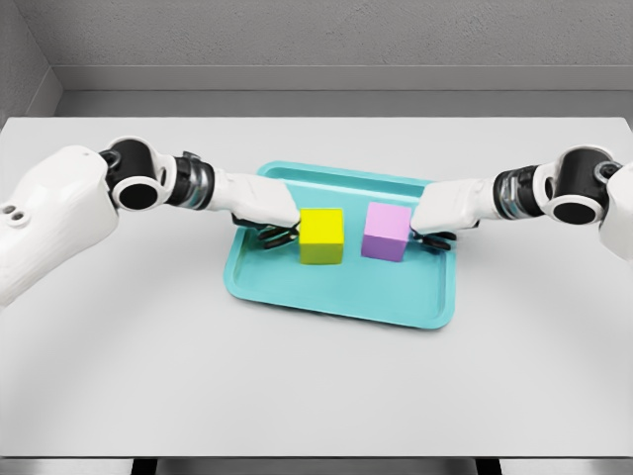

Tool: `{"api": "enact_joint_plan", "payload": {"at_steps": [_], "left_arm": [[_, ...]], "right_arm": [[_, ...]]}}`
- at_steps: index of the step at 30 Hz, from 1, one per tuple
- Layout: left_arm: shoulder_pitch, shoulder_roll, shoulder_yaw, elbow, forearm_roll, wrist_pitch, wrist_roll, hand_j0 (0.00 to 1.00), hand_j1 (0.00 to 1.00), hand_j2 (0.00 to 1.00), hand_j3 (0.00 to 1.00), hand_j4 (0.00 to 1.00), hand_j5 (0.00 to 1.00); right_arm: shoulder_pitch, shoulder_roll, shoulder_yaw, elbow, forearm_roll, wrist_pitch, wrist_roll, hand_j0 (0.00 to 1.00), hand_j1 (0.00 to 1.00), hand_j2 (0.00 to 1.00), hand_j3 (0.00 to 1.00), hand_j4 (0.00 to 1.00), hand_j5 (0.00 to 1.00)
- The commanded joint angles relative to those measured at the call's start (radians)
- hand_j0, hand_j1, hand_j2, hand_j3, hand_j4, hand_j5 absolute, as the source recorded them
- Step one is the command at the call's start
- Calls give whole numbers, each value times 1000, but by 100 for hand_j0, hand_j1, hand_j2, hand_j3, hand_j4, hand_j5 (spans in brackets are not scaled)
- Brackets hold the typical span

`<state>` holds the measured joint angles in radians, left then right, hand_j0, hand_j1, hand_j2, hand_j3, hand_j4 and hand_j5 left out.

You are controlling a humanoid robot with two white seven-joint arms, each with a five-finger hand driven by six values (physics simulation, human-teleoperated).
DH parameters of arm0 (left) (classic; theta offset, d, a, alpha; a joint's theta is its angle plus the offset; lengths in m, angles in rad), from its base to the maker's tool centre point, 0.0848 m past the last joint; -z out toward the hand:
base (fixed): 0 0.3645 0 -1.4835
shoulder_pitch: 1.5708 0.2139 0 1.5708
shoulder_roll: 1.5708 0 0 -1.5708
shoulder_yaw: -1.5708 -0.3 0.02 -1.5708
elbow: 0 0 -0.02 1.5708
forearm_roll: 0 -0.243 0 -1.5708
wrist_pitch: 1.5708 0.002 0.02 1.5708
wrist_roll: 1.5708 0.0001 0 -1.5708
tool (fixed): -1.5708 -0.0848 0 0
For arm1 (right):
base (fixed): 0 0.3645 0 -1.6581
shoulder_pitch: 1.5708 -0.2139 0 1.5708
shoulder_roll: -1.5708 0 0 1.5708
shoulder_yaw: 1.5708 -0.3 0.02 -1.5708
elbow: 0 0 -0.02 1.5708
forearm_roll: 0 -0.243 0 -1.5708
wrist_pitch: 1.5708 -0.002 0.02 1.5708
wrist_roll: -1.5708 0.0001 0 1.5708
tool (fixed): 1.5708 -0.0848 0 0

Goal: Push two cubes

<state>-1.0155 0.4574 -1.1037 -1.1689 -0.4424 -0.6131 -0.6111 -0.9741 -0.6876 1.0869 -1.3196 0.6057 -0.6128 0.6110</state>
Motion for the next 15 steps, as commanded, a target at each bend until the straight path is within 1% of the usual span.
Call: {"api": "enact_joint_plan", "payload": {"at_steps": [1,5,7,9,11,13,14,15], "left_arm": [[0,-9,2,0,5,2,0,4,4,4,4,4,4],[-12,-9,4,3,5,2,0,4,4,4,4,4,4],[-12,-9,4,8,5,2,0,4,4,4,4,4,4],[-12,-9,4,14,5,2,0,4,4,4,4,4,4],[-12,-9,4,14,5,2,0,4,4,4,4,4,4],[-12,-9,4,14,5,2,0,4,4,4,4,4,4],[-12,-9,4,14,5,2,0,4,4,4,4,4,4],[-12,-9,4,14,5,2,0,4,4,4,4,4,4]], "right_arm": [[-2,25,1,0,-1,2,0,0,0,0,0,0,0],[-8,39,-1,2,12,2,0,0,0,0,0,0,0],[-21,34,-9,59,12,2,0,0,0,0,0,0,0],[-29,34,-15,72,11,2,0,0,0,0,0,0,0],[-32,34,-41,114,9,2,0,0,0,0,0,0,0],[-40,36,-100,126,-1,2,0,0,0,0,0,0,0],[-49,39,-134,126,-4,2,0,8,8,8,8,8,8],[-64,42,-151,125,-14,2,0,56,56,56,56,56,56]]}}
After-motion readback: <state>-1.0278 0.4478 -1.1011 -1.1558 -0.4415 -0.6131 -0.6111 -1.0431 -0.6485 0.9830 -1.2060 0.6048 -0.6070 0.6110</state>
